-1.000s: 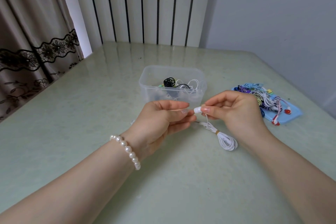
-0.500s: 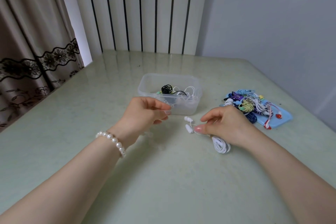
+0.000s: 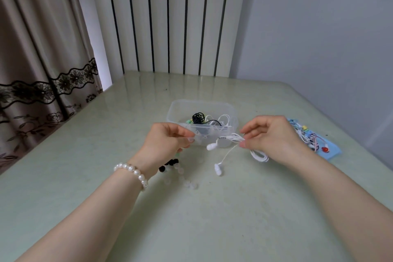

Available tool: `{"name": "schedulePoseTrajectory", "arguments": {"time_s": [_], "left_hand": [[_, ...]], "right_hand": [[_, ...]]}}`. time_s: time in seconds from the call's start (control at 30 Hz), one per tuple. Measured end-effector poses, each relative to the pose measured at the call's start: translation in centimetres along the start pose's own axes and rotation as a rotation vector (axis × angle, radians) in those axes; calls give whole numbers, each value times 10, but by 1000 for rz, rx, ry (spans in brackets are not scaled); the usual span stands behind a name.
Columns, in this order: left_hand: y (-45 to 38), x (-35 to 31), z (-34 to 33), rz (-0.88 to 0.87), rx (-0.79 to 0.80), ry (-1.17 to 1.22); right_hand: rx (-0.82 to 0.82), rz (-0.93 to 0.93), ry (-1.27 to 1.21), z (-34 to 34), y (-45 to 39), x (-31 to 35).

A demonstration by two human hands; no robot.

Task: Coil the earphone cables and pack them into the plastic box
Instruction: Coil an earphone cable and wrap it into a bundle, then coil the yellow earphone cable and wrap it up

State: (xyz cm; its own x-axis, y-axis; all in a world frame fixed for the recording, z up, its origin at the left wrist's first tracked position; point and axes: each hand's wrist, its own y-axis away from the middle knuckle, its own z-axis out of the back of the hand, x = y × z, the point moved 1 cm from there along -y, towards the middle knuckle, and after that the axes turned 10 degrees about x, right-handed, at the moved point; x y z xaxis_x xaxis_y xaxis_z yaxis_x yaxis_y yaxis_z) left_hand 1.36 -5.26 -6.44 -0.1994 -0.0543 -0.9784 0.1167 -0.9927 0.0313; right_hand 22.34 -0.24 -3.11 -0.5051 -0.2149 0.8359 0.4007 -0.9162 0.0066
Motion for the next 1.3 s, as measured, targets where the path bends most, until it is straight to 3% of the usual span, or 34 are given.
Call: {"name": "schedulePoseTrajectory", "arguments": {"time_s": [0.33, 0.73, 0.9, 1.1, 1.3], "left_hand": [[0, 2, 3, 5, 13, -82], [1, 2, 2, 17, 36, -119], [2, 2, 2, 8, 53, -148], [4, 3, -4, 6, 98, -191], [1, 11, -17, -79, 171, -333]], "right_hand": [[-203, 198, -47, 5, -62, 80], [-142, -112, 182, -58, -110, 54], [-87, -146, -7, -67, -111, 55], [-151, -56, 90, -26, -100, 36], [-47, -102, 404, 41, -66, -4]]}}
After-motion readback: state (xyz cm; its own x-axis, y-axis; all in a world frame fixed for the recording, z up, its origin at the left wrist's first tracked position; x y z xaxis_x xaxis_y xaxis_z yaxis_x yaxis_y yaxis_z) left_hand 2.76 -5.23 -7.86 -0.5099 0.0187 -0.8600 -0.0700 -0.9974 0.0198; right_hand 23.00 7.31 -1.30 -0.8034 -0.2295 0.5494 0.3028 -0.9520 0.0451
